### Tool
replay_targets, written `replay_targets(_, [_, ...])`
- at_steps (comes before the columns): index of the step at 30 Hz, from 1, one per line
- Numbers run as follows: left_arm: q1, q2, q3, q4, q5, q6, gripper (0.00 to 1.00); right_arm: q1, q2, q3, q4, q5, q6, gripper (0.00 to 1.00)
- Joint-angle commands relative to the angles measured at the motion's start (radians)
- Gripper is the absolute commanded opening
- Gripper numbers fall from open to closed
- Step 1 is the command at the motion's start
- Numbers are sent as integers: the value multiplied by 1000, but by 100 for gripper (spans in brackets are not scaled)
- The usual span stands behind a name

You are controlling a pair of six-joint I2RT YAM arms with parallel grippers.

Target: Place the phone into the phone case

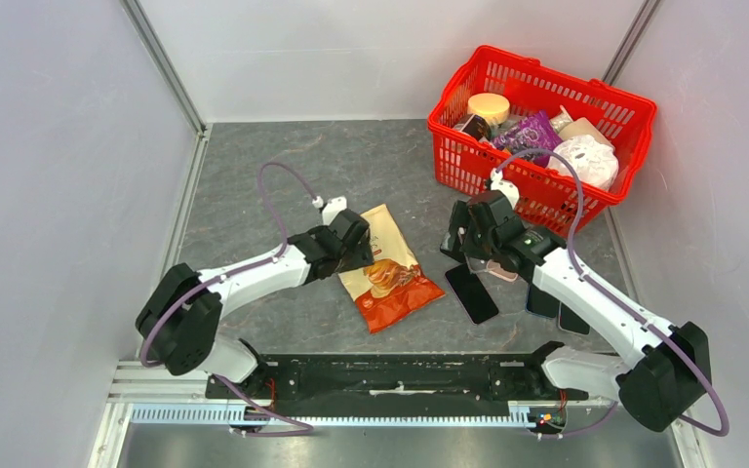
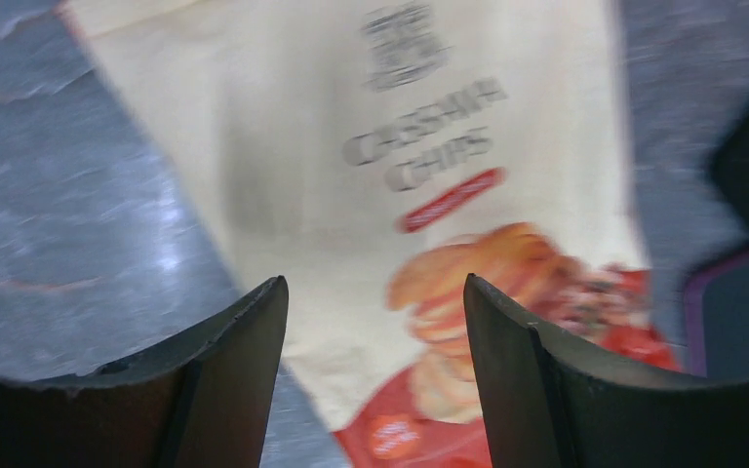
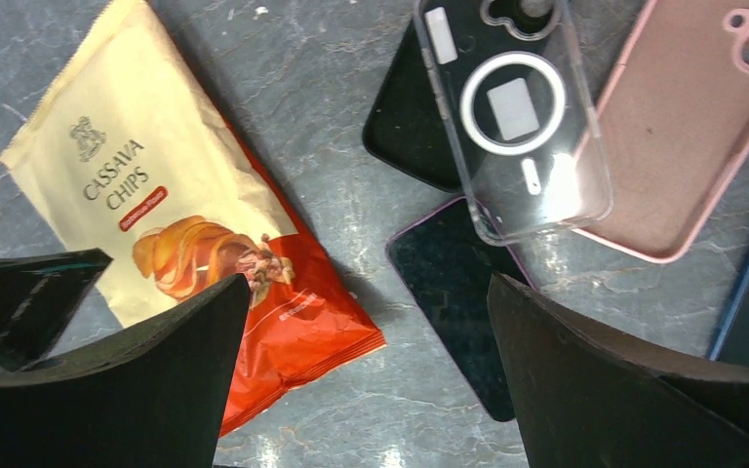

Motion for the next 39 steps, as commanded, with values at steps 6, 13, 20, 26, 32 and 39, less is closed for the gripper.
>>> replay_targets(6, [-125,327,445,120,133,12,73,-5,-162,39,-174,213,20,99])
replay_targets(13, [-164,553,597,170,246,-39,73,-5,-273,43,-256,256,28,99])
replay_targets(20, [-163,509,456,166,242,-52,73,-6,-231,57,-247,232,21,99])
replay_targets(26, [-69,341,247,103,186,-16,73,-6,-199,50,-195,184,22,99])
replay_targets(32, [138,171,43,60,144,48,73,-6,-159,46,-153,136,27,99])
replay_targets(39, [258,25,7,89,218,137,74,-5,-129,46,-130,111,20,99])
